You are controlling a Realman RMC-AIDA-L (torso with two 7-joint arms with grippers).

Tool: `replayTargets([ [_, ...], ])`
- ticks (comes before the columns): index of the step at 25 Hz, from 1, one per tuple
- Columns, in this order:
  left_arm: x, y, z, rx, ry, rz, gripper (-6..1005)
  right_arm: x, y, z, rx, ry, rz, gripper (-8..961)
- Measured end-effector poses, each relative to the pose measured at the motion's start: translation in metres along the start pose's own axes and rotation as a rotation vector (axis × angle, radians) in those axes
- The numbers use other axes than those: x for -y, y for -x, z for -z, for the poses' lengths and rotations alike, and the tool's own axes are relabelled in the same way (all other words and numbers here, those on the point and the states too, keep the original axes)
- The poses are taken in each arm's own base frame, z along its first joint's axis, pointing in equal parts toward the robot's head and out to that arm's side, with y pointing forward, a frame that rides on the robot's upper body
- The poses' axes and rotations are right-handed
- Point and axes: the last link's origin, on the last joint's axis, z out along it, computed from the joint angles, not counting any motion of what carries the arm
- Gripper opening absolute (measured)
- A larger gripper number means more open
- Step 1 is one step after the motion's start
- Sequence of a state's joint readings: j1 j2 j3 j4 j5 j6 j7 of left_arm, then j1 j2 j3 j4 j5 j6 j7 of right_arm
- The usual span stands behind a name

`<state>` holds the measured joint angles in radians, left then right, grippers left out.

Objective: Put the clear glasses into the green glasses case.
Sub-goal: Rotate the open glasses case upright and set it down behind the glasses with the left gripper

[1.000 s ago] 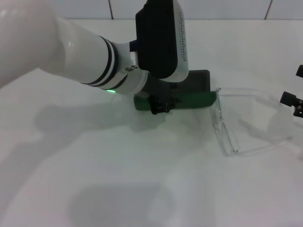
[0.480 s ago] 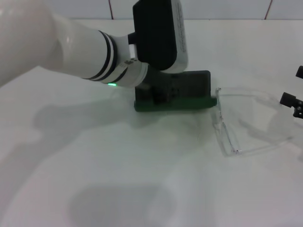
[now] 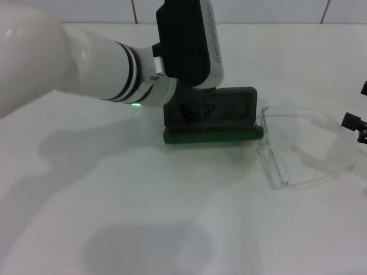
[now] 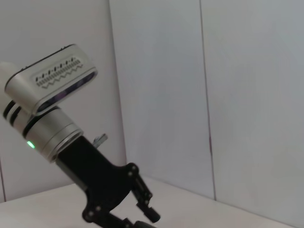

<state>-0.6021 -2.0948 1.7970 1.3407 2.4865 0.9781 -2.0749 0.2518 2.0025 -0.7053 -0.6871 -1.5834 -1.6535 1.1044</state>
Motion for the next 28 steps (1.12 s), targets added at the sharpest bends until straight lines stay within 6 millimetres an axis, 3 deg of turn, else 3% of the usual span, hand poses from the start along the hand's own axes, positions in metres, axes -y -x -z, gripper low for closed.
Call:
replayTargets([
  [14, -0.024, 0.006, -0.015, 0.026, 0.057, -0.023, 320, 0.002, 0.001, 0.001, 0.004, -0.006, 0.002, 869],
  [28, -0.043, 0.004, -0.016, 0.008, 0.153, 0.026, 319, 0.002, 0.001, 0.0, 0.004, -0.005, 0.001, 868],
])
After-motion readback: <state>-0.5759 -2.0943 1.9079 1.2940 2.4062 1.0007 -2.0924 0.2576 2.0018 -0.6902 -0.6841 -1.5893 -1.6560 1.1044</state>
